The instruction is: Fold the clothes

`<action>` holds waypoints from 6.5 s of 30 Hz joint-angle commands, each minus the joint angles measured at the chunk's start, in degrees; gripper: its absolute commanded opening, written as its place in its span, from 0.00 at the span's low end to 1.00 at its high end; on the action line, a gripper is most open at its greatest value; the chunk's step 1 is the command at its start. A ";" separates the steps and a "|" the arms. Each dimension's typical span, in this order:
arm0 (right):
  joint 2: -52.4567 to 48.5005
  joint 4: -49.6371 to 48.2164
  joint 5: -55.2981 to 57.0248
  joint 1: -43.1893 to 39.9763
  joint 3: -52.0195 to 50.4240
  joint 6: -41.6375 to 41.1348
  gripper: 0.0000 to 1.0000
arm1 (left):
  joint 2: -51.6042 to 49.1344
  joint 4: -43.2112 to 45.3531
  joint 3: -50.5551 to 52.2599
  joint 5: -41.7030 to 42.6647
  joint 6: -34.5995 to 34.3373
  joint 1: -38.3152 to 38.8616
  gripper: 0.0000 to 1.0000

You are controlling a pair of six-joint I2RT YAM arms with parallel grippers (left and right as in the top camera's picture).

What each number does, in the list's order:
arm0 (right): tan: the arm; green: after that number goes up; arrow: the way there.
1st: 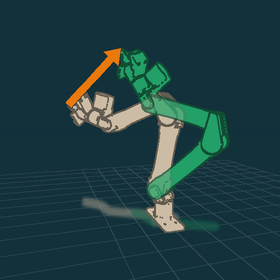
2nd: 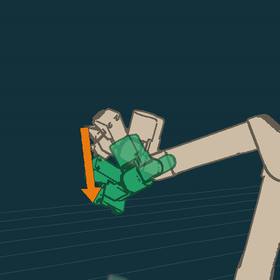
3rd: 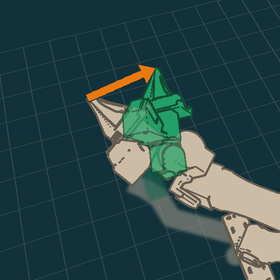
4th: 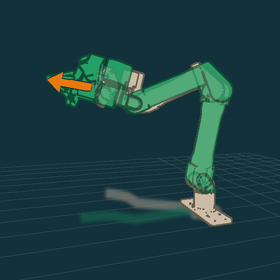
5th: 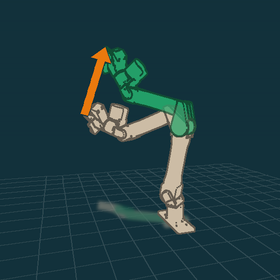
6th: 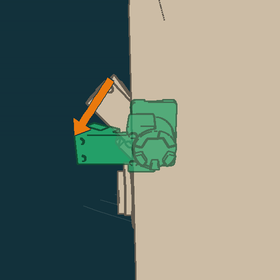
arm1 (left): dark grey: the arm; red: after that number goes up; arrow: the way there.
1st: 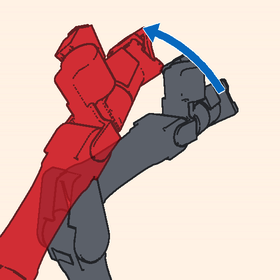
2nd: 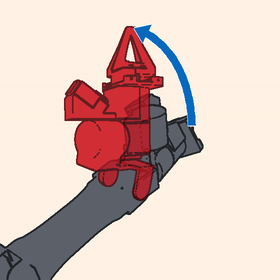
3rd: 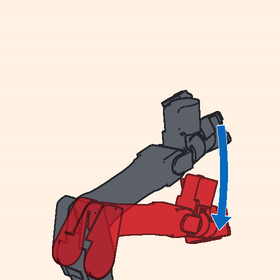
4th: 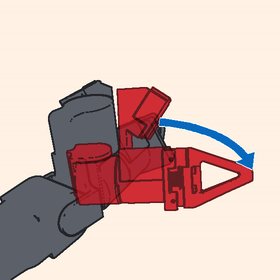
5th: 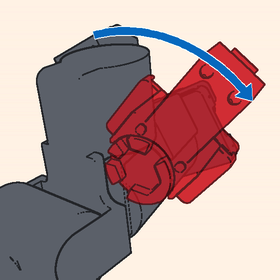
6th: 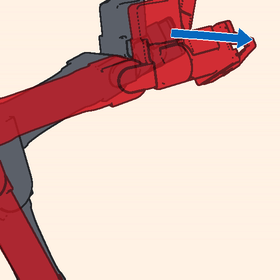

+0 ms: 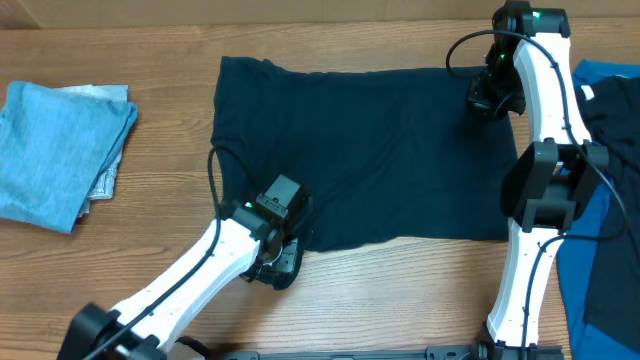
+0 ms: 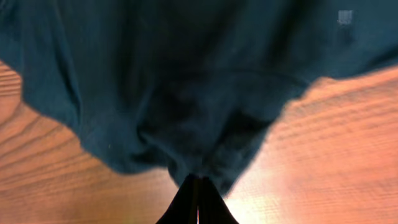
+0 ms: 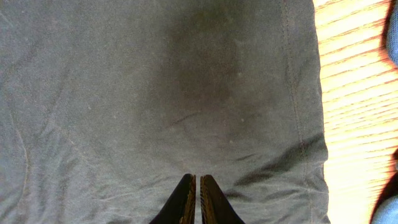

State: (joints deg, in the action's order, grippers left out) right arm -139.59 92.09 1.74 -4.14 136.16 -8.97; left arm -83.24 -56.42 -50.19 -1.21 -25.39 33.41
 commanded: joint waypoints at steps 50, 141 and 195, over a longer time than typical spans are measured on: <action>2.16 -3.32 -0.57 -0.11 -0.15 0.02 0.18 | -31.10 25.86 -22.62 1.79 7.28 -27.19 0.04; 42.10 -39.65 2.60 -9.77 -88.85 -22.58 0.82 | 5.73 0.42 -9.55 -1.75 -5.95 -17.31 1.00; 42.05 -53.05 -6.97 -9.75 -89.61 -21.03 0.22 | -6.01 -1.57 3.23 7.89 -11.85 -30.08 0.60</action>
State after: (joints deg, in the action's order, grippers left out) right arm -94.83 39.92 -5.74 -14.20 48.51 -30.59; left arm -89.06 -58.41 -47.22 6.04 -39.00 3.68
